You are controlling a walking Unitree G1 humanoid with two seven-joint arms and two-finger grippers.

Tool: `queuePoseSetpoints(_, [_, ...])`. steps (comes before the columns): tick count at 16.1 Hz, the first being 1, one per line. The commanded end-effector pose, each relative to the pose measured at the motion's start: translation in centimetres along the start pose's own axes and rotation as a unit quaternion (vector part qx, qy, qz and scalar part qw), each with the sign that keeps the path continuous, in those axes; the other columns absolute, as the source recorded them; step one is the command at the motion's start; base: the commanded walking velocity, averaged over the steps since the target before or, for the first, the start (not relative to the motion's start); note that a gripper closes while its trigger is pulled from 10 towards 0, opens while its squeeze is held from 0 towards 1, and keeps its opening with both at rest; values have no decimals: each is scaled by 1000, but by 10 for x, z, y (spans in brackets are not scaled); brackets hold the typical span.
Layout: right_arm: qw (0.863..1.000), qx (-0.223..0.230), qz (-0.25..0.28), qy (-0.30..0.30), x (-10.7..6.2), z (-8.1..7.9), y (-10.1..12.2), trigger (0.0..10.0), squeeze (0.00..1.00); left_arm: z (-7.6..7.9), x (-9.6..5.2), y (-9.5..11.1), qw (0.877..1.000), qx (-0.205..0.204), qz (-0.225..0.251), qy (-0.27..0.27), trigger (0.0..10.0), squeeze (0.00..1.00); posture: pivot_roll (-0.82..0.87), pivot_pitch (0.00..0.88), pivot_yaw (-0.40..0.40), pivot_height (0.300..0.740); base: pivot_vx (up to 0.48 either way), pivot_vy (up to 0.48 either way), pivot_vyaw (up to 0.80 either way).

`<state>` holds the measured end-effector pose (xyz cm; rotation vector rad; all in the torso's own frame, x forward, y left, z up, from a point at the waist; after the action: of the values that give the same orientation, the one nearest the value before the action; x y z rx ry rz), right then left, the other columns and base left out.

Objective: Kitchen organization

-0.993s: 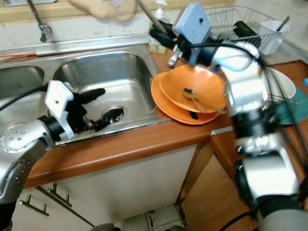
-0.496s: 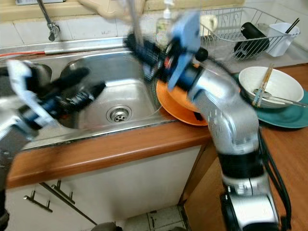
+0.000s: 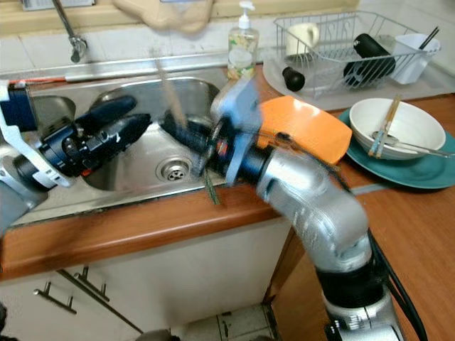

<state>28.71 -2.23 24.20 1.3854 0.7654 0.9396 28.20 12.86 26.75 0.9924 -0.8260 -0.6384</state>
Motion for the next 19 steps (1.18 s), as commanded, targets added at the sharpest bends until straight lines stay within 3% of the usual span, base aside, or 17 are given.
queuePoseSetpoints(1, [1000, -9, -9, 16, 1, -8, -2, 0, 0, 6, 4, 4, 1000, -6, 7, -17, 10000, 0, 25, 0, 55, 740, 0, 0, 0])
queuePoseSetpoints(2, [999, -9, -15, 34, 4, -14, -4, 0, 0, 9, 8, -2, 1000, -14, -4, -27, 4824, 0, 39, 0, 51, 740, 0, 0, 0])
queuePoseSetpoints(3, [999, -7, -14, 39, 5, -16, -4, 0, 0, 11, 9, -7, 999, -15, -14, -33, 3020, 0, 39, 0, 51, 740, 0, 0, 0])
queuePoseSetpoints(5, [999, -7, -11, 49, 8, -21, -3, 0, 0, 14, 12, -11, 999, -23, -20, -37, 1529, 0, 39, 0, 52, 740, 0, 0, 0])
queuePoseSetpoints(6, [999, -7, -10, 52, 9, -23, -2, 0, 0, 15, 13, -11, 999, -26, -19, -40, 0, 0, 41, 0, 52, 740, 0, 0, 0])
queuePoseSetpoints(19, [997, 6, -4, 75, 12, -28, -3, 0, 0, 15, 12, -7, 999, -32, 8, -39, 0, 0, 52, 0, 47, 740, 0, 0, 0])
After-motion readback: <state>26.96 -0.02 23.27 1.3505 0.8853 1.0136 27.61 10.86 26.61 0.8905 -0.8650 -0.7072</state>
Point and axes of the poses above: a point about 5 cm out from each wrist's last joint towards the gripper, its own x axis pointing out of the wrist towards the gripper, its own y axis along the axis of the wrist's last joint, z = x × y, the point moved 5 cm from there along x, pointing out of the wrist towards the gripper, and after that the axes turned 2 degrees about -x, right-handed, at the moved point
